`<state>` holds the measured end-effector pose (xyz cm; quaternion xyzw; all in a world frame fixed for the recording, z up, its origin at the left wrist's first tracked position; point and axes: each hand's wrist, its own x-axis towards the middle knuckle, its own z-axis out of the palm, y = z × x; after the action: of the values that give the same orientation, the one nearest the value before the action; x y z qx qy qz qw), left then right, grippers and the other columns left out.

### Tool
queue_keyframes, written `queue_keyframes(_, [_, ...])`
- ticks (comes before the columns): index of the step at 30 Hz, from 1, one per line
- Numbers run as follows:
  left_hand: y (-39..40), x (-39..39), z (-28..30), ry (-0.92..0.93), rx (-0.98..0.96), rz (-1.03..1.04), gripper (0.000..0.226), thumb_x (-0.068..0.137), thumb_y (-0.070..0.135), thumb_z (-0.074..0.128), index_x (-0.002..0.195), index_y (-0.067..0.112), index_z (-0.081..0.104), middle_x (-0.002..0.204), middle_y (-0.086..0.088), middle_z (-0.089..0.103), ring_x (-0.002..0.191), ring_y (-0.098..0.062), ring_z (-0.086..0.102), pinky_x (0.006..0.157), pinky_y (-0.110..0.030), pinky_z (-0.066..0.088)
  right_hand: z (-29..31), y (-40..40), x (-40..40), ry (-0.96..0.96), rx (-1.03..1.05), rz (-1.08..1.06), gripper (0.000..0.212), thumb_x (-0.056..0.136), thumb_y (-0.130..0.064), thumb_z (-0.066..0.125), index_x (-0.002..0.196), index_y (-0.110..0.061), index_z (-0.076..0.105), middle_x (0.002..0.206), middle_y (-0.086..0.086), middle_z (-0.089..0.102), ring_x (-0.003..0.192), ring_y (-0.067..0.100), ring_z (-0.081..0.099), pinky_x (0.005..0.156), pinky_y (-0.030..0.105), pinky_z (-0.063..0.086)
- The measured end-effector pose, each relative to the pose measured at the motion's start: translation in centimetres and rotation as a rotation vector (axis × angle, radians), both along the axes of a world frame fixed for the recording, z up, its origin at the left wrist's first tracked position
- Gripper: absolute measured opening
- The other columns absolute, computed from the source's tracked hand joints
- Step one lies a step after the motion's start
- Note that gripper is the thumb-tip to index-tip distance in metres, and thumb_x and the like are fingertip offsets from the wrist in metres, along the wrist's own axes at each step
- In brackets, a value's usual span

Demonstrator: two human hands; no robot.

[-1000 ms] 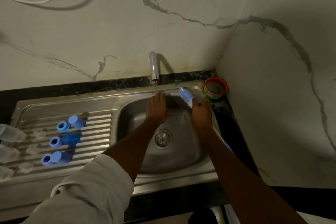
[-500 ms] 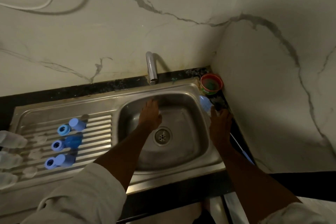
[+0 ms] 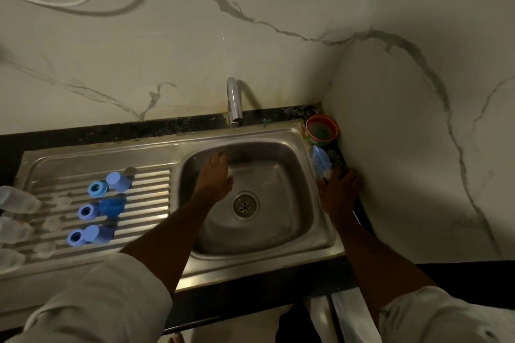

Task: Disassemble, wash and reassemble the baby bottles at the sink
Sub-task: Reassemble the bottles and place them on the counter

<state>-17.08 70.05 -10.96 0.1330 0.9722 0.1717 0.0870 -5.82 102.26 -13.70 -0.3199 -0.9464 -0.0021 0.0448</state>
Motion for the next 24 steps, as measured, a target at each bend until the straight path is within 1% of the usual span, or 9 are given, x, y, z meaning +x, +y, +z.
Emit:
queue_keyframes(2, [0.1, 0.5, 0.3, 0.001, -0.018, -0.029, 0.082, 0.091, 0.027, 0.071, 0.158, 0.015, 0.025, 0.165, -0.010, 0.025, 0.152, -0.028, 0.025, 0.123, -0.045, 0.024, 1.5, -1.5, -0.3, 0.019, 0.039, 0.059, 0.063, 0.088, -0.052, 0.056, 0.139, -0.016, 0.046, 0.127, 0.020, 0.047, 0.110, 0.039, 0.048, 0.093, 0.050, 0.038])
queue_keyframes(4, [0.4, 1.2, 0.8, 0.030, -0.039, -0.076, 0.082, 0.091, 0.026, 0.069, 0.158, 0.017, 0.023, 0.166, -0.008, 0.023, 0.153, -0.027, 0.022, 0.124, -0.046, 0.022, 2.5, -3.6, -1.0, 0.083, 0.042, 0.193, 0.048, 0.098, -0.041, 0.043, 0.142, -0.021, 0.046, 0.141, 0.017, 0.047, 0.124, 0.037, 0.047, 0.103, 0.049, 0.036])
queue_keyframes(6, [0.4, 1.9, 1.0, 0.036, -0.023, -0.075, 0.082, 0.091, 0.026, 0.068, 0.158, 0.019, 0.022, 0.166, -0.007, 0.022, 0.152, -0.026, 0.022, 0.124, -0.046, 0.021, 2.6, -6.5, -1.8, 0.126, 0.013, 0.368, 0.045, 0.098, -0.030, 0.049, 0.141, -0.015, 0.050, 0.144, 0.018, 0.049, 0.131, 0.036, 0.047, 0.109, 0.049, 0.036])
queue_keyframes(8, [-0.4, 2.7, 1.3, 0.072, -0.009, -0.039, 0.084, 0.091, 0.026, 0.067, 0.160, 0.019, 0.019, 0.168, -0.007, 0.017, 0.154, -0.025, 0.017, 0.124, -0.043, 0.014, 2.2, -10.1, -2.3, 0.072, 0.033, 0.513, 0.055, 0.095, -0.030, 0.055, 0.146, -0.012, 0.047, 0.147, 0.020, 0.046, 0.135, 0.037, 0.044, 0.114, 0.050, 0.032])
queue_keyframes(11, [-2.8, 3.1, 2.4, 0.169, -0.021, -0.070, 0.087, 0.092, 0.032, 0.065, 0.162, 0.018, 0.015, 0.169, -0.006, 0.013, 0.156, -0.026, 0.012, 0.125, -0.040, 0.005, 2.9, -15.3, -3.4, 0.001, -0.117, 0.541, 0.068, 0.090, -0.032, 0.063, 0.153, -0.017, 0.041, 0.159, 0.021, 0.033, 0.145, 0.039, 0.034, 0.119, 0.054, 0.029])
queue_keyframes(15, [-8.5, 3.0, 3.9, 0.219, -0.050, -0.058, 0.084, 0.093, 0.036, 0.064, 0.161, 0.016, 0.019, 0.168, -0.009, 0.018, 0.155, -0.029, 0.014, 0.126, -0.045, 0.013, 4.5, -21.7, -4.5, -0.020, -0.205, 0.515, 0.076, 0.089, -0.033, 0.068, 0.156, -0.022, 0.034, 0.165, 0.018, 0.019, 0.152, 0.035, 0.019, 0.122, 0.049, 0.018])
queue_keyframes(18, [-14.8, 3.6, 4.7, 0.247, 0.062, -0.056, 0.072, 0.095, 0.044, 0.057, 0.156, 0.018, 0.029, 0.163, -0.009, 0.029, 0.152, -0.029, 0.023, 0.126, -0.046, 0.020, 5.4, -26.4, -4.4, 0.036, -0.249, 0.541, 0.071, 0.088, -0.030, 0.071, 0.152, -0.020, 0.042, 0.162, 0.020, 0.025, 0.149, 0.038, 0.023, 0.121, 0.049, 0.022])
queue_keyframes(21, [-20.6, 4.8, 5.5, 0.269, 0.068, -0.119, 0.062, 0.089, 0.027, 0.065, 0.146, 0.013, 0.046, 0.152, -0.012, 0.045, 0.142, -0.031, 0.041, 0.121, -0.043, 0.031, 5.3, -31.0, -3.7, 0.057, -0.273, 0.548, 0.060, 0.083, -0.024, 0.075, 0.139, -0.014, 0.056, 0.152, 0.024, 0.039, 0.139, 0.042, 0.039, 0.115, 0.050, 0.032])
queue_keyframes(24, [-26.1, 6.7, 6.9, 0.239, 0.078, -0.122, 0.055, 0.077, 0.011, 0.069, 0.131, 0.006, 0.059, 0.133, -0.015, 0.059, 0.119, -0.034, 0.061, 0.101, -0.040, 0.049, 5.7, -36.8, -2.3, 0.039, -0.363, 0.539, 0.056, 0.090, -0.028, 0.067, 0.143, -0.015, 0.052, 0.150, 0.021, 0.041, 0.137, 0.037, 0.039, 0.114, 0.044, 0.031])
